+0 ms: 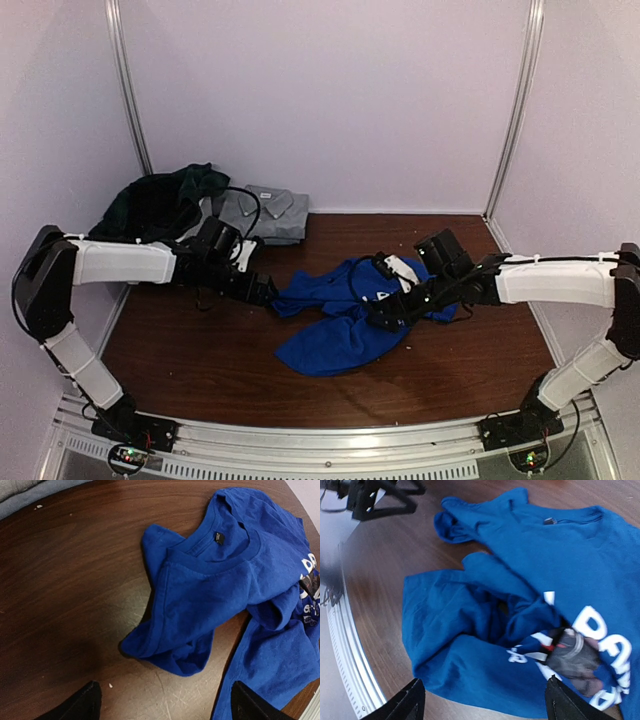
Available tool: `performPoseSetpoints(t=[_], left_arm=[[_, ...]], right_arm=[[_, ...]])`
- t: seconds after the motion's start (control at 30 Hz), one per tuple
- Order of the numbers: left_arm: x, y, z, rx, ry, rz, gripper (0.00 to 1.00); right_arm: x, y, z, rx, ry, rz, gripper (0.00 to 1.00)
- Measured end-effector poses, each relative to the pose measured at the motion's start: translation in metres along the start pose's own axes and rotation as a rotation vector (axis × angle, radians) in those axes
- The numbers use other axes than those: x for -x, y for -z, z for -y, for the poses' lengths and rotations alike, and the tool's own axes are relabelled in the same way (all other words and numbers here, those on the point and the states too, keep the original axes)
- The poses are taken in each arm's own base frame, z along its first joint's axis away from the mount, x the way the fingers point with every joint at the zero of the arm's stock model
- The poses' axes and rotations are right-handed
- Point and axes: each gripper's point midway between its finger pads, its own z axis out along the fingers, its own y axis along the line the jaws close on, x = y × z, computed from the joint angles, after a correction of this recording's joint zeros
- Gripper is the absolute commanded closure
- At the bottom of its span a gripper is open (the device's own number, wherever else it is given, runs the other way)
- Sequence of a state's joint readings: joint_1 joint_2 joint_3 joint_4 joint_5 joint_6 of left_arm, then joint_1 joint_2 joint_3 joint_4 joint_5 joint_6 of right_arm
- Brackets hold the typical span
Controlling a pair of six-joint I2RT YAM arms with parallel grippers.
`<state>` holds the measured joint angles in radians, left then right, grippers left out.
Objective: Fold and stack the mixed laundry pile
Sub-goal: Pick up the crumpled T-shirt from the center of the board.
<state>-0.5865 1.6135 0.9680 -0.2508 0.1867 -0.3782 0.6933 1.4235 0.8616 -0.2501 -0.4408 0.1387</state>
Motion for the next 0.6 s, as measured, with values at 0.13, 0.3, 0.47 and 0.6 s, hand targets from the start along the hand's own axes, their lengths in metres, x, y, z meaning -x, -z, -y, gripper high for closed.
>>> performPoseSetpoints(t=[0.13, 0.3, 0.47, 0.6], left_arm=[[-0.003, -0.029, 0.001, -0.034, 0.026, -0.007, 0.23], [-0.013, -0.062, 0.000, -0.066, 0.061, -0.053, 0.47], [-0.009, -0.071, 0.004, -0.096, 0.077, -0.044, 0.89], [0.001, -0.061, 0.009, -0.111, 0.074, -0.016, 1.00]], right_arm=[[-0.017, -0.029, -0.028, 0.056, 0.035, -0.062, 0.16], [-0.020, -0.056, -0.043, 0.084, 0.056, -0.091, 0.14], [-0.037, -0.083, -0.041, 0.070, 0.063, -0.137, 0.32], [-0.049, -0.096, -0.028, -0.002, 0.077, -0.165, 0.83]])
